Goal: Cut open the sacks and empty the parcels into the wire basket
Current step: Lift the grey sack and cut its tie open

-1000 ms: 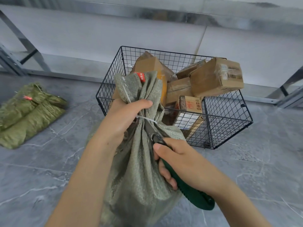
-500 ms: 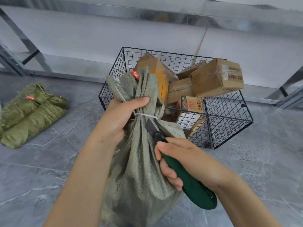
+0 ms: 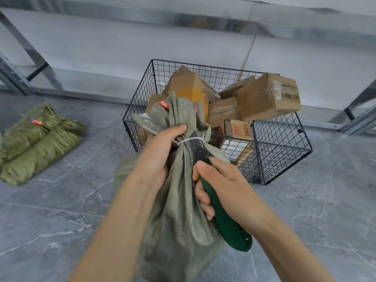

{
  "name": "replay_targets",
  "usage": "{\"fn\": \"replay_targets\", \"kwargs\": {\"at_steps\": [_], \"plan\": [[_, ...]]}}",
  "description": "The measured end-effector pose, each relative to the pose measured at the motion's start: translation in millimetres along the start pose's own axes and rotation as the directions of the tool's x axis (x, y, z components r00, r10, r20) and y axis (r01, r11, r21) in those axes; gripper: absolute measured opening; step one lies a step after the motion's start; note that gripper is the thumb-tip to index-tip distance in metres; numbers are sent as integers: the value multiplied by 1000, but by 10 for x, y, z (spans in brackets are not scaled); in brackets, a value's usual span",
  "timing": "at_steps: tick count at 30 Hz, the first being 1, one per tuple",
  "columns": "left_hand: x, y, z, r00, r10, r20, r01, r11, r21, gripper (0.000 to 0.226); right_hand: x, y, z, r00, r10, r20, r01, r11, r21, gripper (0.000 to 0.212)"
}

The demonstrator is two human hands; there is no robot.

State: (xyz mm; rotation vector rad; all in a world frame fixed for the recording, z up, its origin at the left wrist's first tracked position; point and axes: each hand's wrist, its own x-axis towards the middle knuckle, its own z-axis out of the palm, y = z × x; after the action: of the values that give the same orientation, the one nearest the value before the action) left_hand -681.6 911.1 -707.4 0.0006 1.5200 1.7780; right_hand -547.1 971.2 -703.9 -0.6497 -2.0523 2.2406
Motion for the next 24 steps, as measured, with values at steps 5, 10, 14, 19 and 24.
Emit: {"fn": "replay_targets", "kwargs": {"at_steps": [5, 10, 14, 19, 24], "plan": [[12, -76, 124, 993, 106, -55, -105, 994, 20, 29, 29, -57, -26, 989, -114, -91, 96, 979, -177, 27], [-37, -45, 194, 997, 76, 28, -76, 997, -4, 24, 38, -167, -104, 980, -177, -88, 138, 932, -335, 25], [-91, 7, 216, 985, -8, 172, 14, 999, -30, 42, 43, -234, -132, 981, -189, -51, 161, 929, -334, 25], [-88, 21, 261, 974, -74, 215, 82, 996, -24, 35, 44, -187, -154, 978, -195, -67, 171, 949, -263, 26], [-14, -17, 398, 984, -101, 145, 88, 992, 89, 46, 78, -77, -96, 971, -202, -127, 169, 958, -232, 28]]}}
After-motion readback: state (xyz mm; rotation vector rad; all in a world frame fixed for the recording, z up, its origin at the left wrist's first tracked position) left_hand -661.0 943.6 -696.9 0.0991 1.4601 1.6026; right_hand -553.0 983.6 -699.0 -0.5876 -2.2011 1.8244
